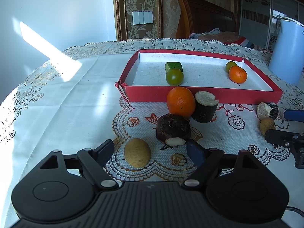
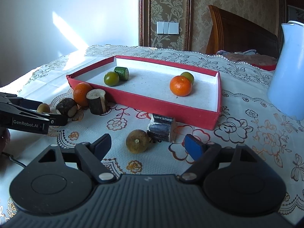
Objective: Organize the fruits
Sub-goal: 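Move the left tool to the small brown round fruit while the right approaches the dark cylindrical chunk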
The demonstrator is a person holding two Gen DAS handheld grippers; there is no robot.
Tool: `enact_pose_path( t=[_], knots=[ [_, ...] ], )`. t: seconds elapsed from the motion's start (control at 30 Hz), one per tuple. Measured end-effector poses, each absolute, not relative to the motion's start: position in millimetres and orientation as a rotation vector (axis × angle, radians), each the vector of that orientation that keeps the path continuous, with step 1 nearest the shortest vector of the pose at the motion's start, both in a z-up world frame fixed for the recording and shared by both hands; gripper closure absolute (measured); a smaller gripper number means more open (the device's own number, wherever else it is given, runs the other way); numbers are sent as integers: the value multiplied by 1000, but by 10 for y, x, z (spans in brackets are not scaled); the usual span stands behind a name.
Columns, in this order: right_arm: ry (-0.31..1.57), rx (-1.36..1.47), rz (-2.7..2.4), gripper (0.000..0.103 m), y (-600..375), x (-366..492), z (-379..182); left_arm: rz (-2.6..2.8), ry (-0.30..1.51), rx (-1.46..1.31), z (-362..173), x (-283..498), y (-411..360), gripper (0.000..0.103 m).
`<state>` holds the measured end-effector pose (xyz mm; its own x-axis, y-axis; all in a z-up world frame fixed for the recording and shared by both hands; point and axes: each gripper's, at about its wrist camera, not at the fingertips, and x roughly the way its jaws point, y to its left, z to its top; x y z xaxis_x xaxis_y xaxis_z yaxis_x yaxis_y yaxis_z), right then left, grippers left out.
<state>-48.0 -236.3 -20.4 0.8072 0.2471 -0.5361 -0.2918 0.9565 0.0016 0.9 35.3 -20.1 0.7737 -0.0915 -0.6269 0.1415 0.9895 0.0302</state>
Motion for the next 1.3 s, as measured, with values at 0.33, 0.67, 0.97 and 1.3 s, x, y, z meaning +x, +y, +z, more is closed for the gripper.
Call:
enact_pose_path(
  t=[0.33, 0.67, 0.97, 1.3],
  knots=[
    [563, -92, 288, 20, -2347, -485, -209, -127, 675, 77, -202, 10, 350, 18],
    [568, -106, 311, 21, -2316, -493, -216, -127, 675, 77, -203, 10, 350, 18],
    [601, -108, 318, 26, -2299, -451, -250, -127, 675, 78, -202, 11, 351, 18],
    [639, -121, 328, 31, -2217, -389, -278, -127, 675, 78, -202, 12, 352, 17]
  ],
)
